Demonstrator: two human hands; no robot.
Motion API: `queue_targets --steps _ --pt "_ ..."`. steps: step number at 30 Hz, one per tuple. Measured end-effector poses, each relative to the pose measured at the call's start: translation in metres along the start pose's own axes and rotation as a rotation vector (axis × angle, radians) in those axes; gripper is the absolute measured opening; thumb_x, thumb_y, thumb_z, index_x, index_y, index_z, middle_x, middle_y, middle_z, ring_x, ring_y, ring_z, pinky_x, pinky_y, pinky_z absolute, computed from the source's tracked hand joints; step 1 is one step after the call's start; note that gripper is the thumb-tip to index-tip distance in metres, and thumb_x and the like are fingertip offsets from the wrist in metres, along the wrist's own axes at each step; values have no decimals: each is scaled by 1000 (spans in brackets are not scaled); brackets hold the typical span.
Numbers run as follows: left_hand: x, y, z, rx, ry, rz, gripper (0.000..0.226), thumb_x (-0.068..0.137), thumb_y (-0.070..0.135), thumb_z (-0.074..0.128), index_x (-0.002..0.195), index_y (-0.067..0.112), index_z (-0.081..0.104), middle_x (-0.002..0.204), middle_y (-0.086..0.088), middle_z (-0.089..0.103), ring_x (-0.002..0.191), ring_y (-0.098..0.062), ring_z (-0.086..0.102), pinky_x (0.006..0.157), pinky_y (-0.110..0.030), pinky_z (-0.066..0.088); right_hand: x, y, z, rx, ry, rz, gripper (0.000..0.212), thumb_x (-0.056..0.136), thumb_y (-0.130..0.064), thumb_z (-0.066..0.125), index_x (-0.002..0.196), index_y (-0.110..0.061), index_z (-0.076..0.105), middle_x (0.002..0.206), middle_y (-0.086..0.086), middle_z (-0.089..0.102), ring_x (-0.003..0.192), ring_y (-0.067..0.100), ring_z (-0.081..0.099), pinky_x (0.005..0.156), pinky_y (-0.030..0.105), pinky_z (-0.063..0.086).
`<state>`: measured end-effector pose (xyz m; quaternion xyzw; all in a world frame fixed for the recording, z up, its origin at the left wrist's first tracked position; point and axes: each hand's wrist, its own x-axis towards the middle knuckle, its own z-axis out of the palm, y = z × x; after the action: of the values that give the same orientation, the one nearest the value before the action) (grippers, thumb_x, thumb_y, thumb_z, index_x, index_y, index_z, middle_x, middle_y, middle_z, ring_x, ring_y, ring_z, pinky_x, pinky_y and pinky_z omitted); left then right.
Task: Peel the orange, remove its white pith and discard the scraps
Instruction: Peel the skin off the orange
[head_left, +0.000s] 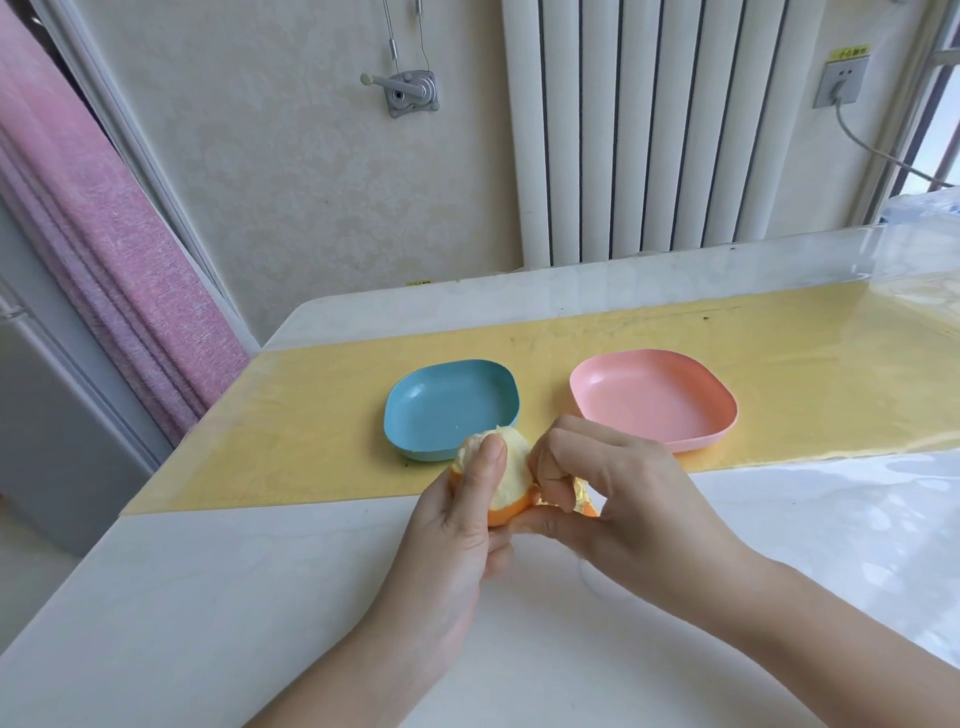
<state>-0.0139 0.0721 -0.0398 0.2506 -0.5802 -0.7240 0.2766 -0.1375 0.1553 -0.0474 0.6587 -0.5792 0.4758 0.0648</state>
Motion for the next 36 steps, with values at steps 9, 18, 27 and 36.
queue_targets --steps 9,18,27,36 --pt "-2 7 5 -236 66 -41 37 76 52 53 74 18 68 62 0 43 49 -9 28 43 -21 18 -3 -7 13 -91 185 -87 10 85 -16 67 88 -7 63 108 -2 66 98 7 61 80 18 48" --pt "-5 9 6 -181 79 -16 41 75 51 52 80 12 60 60 1 47 45 -7 31 43 -20 20 -3 -12 16 -109 243 -74 39 76 -8 74 75 -19 37 87 -7 58 74 11 52 63 10 38" --pt "-4 6 6 -99 76 -21 45 77 53 55 86 10 55 58 3 42 45 -6 33 42 -18 21 -2 -7 7 4 94 -28 38 80 -7 72 69 -22 38 70 -1 54 64 18 50 52 30 41" --pt "-1 8 2 -681 3 -387 47 80 51 55 64 8 64 54 1 39 35 -3 30 30 -12 23 1 -21 10 48 180 -65 38 75 9 71 64 -14 42 72 0 54 63 20 51 55 25 42"
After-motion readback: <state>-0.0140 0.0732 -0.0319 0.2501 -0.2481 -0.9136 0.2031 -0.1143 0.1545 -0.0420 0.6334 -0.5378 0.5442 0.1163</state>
